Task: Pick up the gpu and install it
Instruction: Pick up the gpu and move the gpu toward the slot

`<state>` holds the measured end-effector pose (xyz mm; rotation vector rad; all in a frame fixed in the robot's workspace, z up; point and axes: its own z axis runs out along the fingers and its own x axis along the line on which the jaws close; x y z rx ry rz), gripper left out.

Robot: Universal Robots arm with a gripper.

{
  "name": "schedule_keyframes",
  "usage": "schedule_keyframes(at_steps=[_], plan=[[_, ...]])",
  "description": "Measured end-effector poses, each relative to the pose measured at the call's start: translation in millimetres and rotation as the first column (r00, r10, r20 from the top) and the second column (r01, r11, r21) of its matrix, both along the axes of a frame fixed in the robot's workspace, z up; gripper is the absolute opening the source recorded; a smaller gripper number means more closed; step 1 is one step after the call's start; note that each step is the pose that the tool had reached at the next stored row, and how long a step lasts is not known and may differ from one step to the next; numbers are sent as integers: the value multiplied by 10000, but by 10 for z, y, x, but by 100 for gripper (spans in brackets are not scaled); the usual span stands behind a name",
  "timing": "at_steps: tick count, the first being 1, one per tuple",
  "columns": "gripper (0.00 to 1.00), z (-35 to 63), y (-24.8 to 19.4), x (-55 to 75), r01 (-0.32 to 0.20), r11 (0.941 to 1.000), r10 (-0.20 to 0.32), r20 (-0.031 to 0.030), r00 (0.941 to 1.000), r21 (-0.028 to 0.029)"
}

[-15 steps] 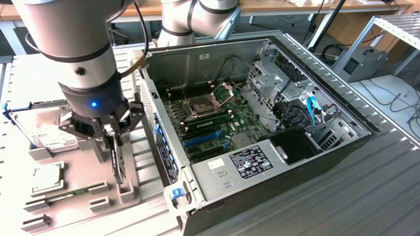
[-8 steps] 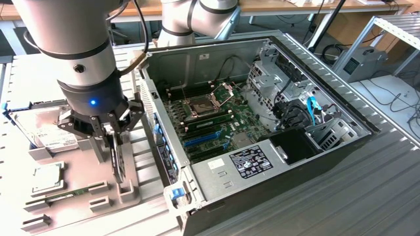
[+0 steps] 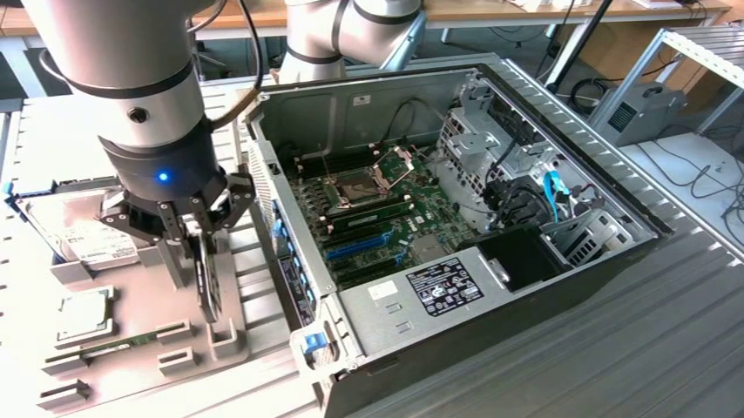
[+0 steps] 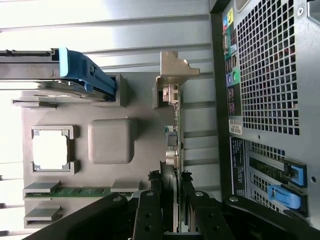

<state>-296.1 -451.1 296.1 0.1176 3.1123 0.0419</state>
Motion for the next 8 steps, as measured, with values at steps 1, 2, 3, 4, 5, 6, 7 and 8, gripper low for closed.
schedule_keyframes(at_steps=[1, 2, 3, 4, 5, 6, 7, 8], plan=[[26, 5, 0, 0, 0, 10000, 0, 0, 10000, 1], [26, 12, 0, 0, 0, 10000, 0, 0, 10000, 1], [26, 18, 0, 0, 0, 10000, 0, 0, 10000, 1], [26, 25, 0, 0, 0, 10000, 0, 1, 10000, 1], [26, 30, 0, 0, 0, 10000, 0, 0, 10000, 1], [26, 34, 0, 0, 0, 10000, 0, 0, 10000, 0], [26, 39, 0, 0, 0, 10000, 0, 0, 10000, 0], [26, 43, 0, 0, 0, 10000, 0, 0, 10000, 0]])
